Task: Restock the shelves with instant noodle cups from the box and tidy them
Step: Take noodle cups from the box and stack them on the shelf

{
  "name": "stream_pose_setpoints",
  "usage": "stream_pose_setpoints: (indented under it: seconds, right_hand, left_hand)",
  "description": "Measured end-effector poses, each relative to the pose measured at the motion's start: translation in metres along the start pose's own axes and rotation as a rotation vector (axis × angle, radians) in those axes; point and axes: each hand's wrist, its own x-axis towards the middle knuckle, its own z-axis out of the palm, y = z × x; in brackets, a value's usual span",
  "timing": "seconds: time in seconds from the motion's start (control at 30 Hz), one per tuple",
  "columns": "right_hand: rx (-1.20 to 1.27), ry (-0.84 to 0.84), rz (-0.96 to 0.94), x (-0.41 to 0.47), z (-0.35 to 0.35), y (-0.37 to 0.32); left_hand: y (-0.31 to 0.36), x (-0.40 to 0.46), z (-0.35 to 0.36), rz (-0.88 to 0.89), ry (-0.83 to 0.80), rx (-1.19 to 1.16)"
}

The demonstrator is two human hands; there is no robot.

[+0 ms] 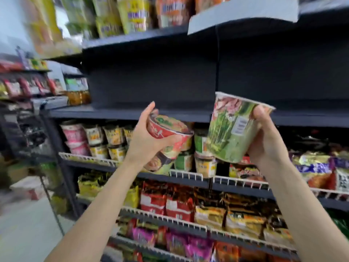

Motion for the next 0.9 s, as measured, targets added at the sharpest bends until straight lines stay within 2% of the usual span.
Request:
stream_pose_setpoints:
  seconds: [0.1,0.2,0.27,0.37,0.47,0.53,0.9]
  right_hand:
    - [-0.063,0.007,-0.233,0.043,0.011,-0.025]
    - [-0.097,0.118,-0.439,0.089,0.011,-0.029]
    - [-0.142,0.146,-0.513,0.119,0.011,-0.021]
    - [-0.186,0.159,-0.529,0.163,0.012,-0.001]
    - [-0.157,0.199,-0.493,0.199,0.020,0.016]
    - [-0.155,0.212,-0.448,0.221,0.025,0.025]
    - [-0.383,0.326,-0.205,0.314,0.061,0.031]
  left_hand:
    - [0.010,0.047,0.012,0.248,-0.003,0.209]
    - [-0.001,0.094,0.031,0.498,0.065,0.481]
    - [-0.016,0.125,0.043,0.573,0.117,0.647]
    - [-0.035,0.164,0.063,0.449,0.105,0.583]
    - [-0.050,0.199,0.078,0.210,0.048,0.292]
    - [-0.062,0.222,0.085,0.119,0.019,0.132]
    - [-0.110,0.310,0.083,-0.004,-0.353,-0.176]
